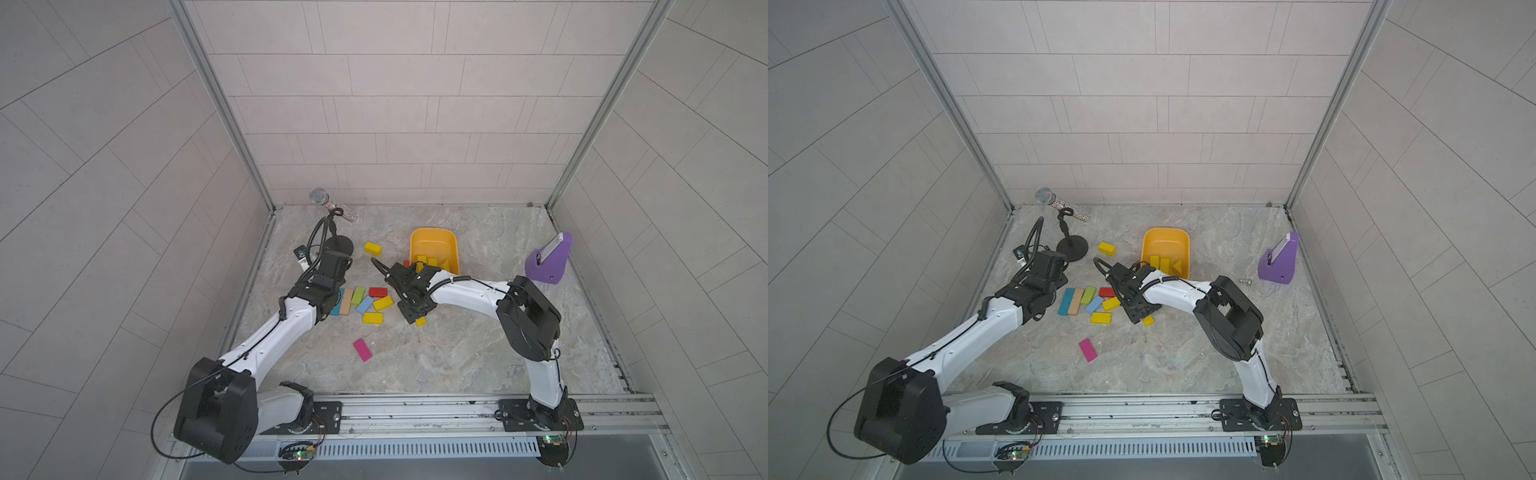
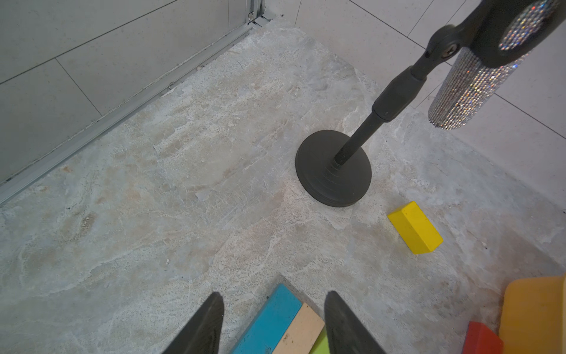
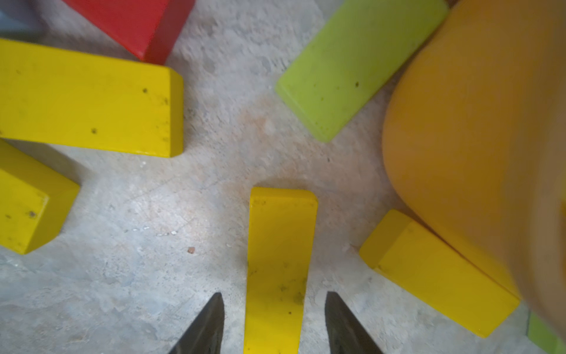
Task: Pick out the yellow building blocks
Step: Adjust the building block at the center of the board.
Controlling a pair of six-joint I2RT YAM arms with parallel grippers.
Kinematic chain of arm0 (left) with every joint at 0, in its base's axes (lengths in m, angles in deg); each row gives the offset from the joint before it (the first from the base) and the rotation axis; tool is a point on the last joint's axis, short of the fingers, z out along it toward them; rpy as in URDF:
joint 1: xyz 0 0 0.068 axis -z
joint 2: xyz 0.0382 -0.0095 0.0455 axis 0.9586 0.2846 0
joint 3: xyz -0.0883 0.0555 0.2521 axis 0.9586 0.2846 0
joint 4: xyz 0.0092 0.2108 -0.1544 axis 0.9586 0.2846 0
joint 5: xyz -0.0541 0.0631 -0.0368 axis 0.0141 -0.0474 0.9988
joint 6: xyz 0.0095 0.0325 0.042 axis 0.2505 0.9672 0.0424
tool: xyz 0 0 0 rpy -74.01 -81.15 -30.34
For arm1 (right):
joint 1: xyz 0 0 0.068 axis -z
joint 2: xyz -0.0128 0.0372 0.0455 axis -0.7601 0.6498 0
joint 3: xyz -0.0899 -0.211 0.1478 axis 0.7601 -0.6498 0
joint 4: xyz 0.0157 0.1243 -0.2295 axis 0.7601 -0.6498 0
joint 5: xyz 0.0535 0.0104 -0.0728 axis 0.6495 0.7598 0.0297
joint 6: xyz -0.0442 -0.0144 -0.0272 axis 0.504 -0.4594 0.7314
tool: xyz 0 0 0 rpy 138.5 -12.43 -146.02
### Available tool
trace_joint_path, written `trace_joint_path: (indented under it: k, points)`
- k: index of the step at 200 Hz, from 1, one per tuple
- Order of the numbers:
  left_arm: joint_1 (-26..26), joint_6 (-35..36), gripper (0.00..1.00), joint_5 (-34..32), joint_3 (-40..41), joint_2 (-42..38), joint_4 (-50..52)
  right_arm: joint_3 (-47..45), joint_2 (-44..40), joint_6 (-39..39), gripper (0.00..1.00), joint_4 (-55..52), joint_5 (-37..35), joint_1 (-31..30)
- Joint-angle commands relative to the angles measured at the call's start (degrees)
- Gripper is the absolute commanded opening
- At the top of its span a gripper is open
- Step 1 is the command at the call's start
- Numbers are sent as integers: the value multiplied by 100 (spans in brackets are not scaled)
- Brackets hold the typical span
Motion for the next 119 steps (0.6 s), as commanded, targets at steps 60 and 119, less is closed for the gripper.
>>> trace_joint_path:
  k: [60,119]
  points:
    - [-57,-121,57,-158,68,-110,45,40,246,-72,45,-82,273,110]
    - [-58,-112,57,-192,70,-120,58,72,297,-48,34,-125,338,110]
